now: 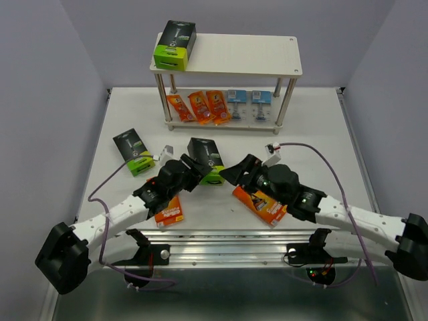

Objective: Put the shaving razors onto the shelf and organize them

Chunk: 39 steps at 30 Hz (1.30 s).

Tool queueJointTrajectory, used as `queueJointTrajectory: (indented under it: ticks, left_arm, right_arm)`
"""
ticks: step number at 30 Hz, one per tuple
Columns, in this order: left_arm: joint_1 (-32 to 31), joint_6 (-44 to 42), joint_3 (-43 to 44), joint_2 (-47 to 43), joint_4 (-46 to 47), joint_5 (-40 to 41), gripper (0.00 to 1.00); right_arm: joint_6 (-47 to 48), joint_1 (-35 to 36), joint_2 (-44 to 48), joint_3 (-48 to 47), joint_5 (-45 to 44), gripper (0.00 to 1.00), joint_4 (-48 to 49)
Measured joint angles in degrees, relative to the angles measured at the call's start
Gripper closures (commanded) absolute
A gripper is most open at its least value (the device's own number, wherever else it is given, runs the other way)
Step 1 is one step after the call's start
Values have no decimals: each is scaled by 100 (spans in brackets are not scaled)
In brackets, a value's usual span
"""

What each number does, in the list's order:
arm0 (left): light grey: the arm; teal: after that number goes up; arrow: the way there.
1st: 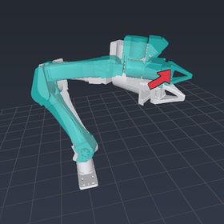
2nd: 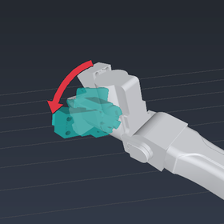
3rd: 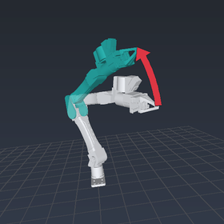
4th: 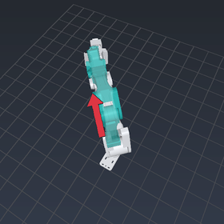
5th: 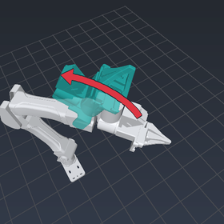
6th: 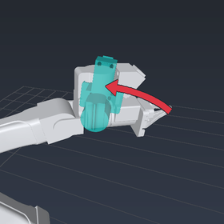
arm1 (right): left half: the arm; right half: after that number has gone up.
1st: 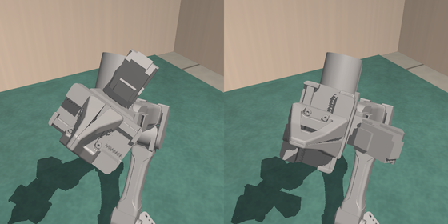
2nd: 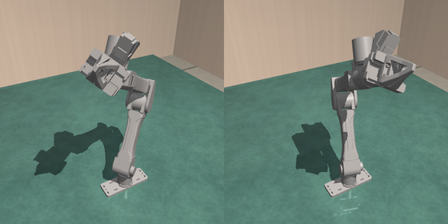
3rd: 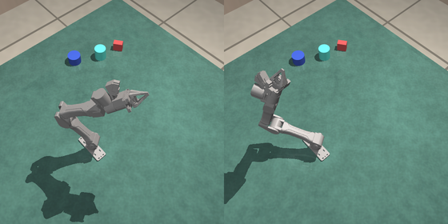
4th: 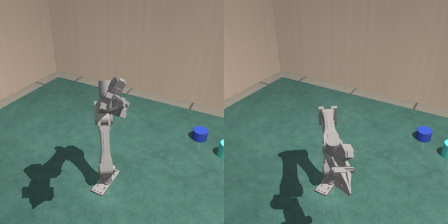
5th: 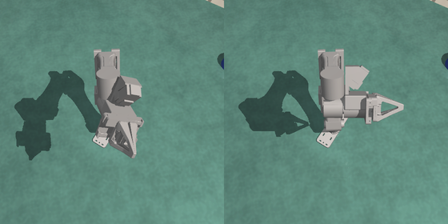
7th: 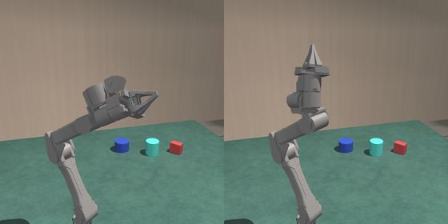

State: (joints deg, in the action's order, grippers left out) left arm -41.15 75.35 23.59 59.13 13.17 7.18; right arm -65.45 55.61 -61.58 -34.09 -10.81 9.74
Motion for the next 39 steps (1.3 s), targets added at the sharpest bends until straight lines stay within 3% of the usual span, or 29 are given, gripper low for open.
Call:
queueJointTrajectory:
  ticks: [2,8,12,16,19,26,28,31,39]
  left_arm:
    - [0,-577,566,-168,-538,22,100]
    - [2,-2332,1753,-1034,-1005,-249,100]
    - [0,-3436,2911,-828,-1346,-817,100]
    - [-33,-4367,4625,197,-1867,-1056,100]
    - [-46,-4955,6404,1333,-2476,-798,100]
    - [280,-5567,10338,3775,-3578,-592,100]
    - [474,-5617,10961,4210,-3742,-813,100]
    - [804,-5654,11390,4614,-3932,-1128,100]
    - [1248,-5687,11390,5176,-4203,-1517,100]
  right_arm:
    - [549,0,509,-157,-142,0,-188]
    - [2498,0,2214,-981,-529,0,-975]
    - [3324,0,2905,-1351,-1180,0,-1272]
    - [3792,-2,2887,-1572,-1847,0,-1572]
    - [4105,0,2767,-1574,-2225,0,-1825]
    - [4304,4,2621,-1574,-3357,0,-2090]
    - [4321,4,2618,-1569,-3593,0,-2094]
    - [4325,4,2636,-1569,-3842,0,-2087]
    - [4317,4,2549,-1488,-4229,0,-2083]
